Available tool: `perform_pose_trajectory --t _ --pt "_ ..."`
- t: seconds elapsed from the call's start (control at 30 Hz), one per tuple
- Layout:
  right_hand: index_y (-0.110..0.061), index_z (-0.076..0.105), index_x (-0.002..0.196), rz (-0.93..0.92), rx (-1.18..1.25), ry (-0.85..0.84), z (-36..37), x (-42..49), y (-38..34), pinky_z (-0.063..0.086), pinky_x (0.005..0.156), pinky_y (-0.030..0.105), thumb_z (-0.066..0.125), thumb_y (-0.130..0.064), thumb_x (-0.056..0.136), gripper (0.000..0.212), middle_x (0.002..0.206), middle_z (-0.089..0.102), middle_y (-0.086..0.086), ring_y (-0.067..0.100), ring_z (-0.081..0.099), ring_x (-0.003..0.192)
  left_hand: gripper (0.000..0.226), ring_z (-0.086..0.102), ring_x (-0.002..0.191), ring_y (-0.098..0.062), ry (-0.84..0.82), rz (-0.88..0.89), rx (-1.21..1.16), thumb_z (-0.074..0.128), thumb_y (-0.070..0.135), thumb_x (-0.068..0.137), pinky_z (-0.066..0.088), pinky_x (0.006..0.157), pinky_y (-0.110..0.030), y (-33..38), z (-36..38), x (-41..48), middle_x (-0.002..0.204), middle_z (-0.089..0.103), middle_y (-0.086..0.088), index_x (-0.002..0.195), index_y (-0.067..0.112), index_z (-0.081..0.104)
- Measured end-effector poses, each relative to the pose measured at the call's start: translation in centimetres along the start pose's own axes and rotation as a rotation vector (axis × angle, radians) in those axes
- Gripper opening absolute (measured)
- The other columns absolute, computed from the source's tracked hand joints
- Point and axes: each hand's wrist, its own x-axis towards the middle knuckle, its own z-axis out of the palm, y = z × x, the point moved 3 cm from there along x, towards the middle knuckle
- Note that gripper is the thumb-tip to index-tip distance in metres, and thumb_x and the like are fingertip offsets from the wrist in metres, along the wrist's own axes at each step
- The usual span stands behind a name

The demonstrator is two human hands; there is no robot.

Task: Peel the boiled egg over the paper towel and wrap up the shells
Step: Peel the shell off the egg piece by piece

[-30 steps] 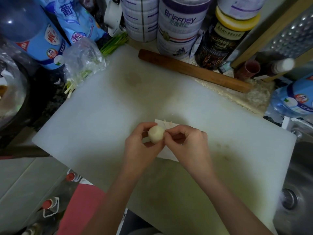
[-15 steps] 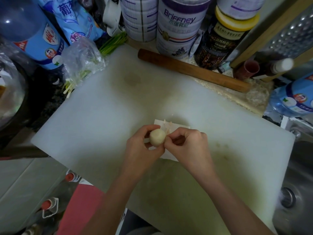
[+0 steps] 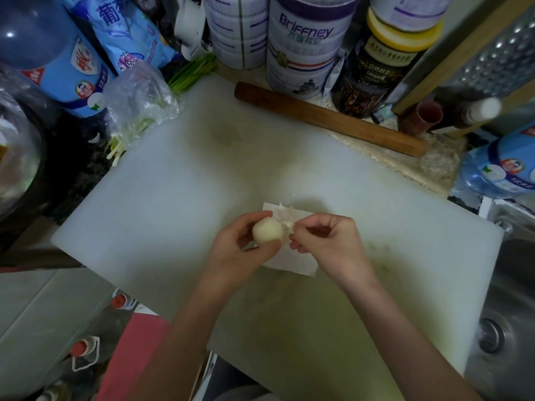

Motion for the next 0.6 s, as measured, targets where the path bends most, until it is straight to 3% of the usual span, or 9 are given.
perform_pose_trajectory --t 0.13,0.27,0.37,0.5,0.6 --pt "-0.018 0.070 0.061 -0.027 -0.016 0.014 -0.1 0.2 0.2 0.058 0.069 0.032 0.064 -0.008 0.076 0.019 0.061 0.071 0.002 0.013 0.067 0.061 0.040 0.064 0.093 -0.009 -0.074 -0.080 -0.153 0.063 -0.008 0.079 0.053 0.082 -0.025 -0.5 -0.3 -0.3 0.099 0.071 0.003 0.110 0.018 0.064" --pt "-0.020 0.069 0.060 -0.036 0.031 0.032 0.0 0.3 0.2 0.056 0.066 0.026 0.064 -0.009 0.075 0.019 0.059 0.070 -0.001 0.008 0.065 0.059 0.041 0.061 0.099 -0.024 -0.131 -0.141 -0.309 0.058 -0.009 0.077 0.054 0.084 -0.033 -0.9 0.0 -0.3 0.109 0.065 -0.013 0.113 0.011 0.062" --pt "-0.020 0.068 0.061 -0.043 0.063 0.043 0.0 0.3 0.1 0.055 0.064 0.022 0.064 -0.006 0.076 0.021 0.058 0.070 -0.001 0.008 0.065 0.059 0.045 0.061 0.098 -0.025 -0.166 -0.177 -0.417 0.063 0.006 0.068 0.055 0.083 -0.032 -1.0 0.1 -0.3 0.108 0.063 -0.015 0.113 0.007 0.061" --pt "-0.019 0.069 0.064 -0.081 0.096 0.017 0.2 -0.1 -0.2 0.054 0.060 0.018 0.064 -0.006 0.077 0.020 0.059 0.070 -0.003 0.006 0.066 0.058 0.051 0.061 0.099 -0.029 -0.076 -0.168 -0.317 0.075 0.029 0.054 0.054 0.084 -0.036 -1.2 0.5 -0.1 0.102 0.064 -0.012 0.101 0.012 0.064" --pt "-0.018 0.069 0.064 -0.071 0.085 0.038 0.2 -0.4 0.0 0.056 0.064 0.024 0.065 -0.008 0.076 0.016 0.061 0.071 -0.001 0.008 0.066 0.060 0.043 0.062 0.098 -0.027 -0.044 -0.147 -0.284 0.080 0.032 0.050 0.054 0.088 -0.040 -1.4 0.5 0.1 0.100 0.065 -0.011 0.090 0.019 0.069"
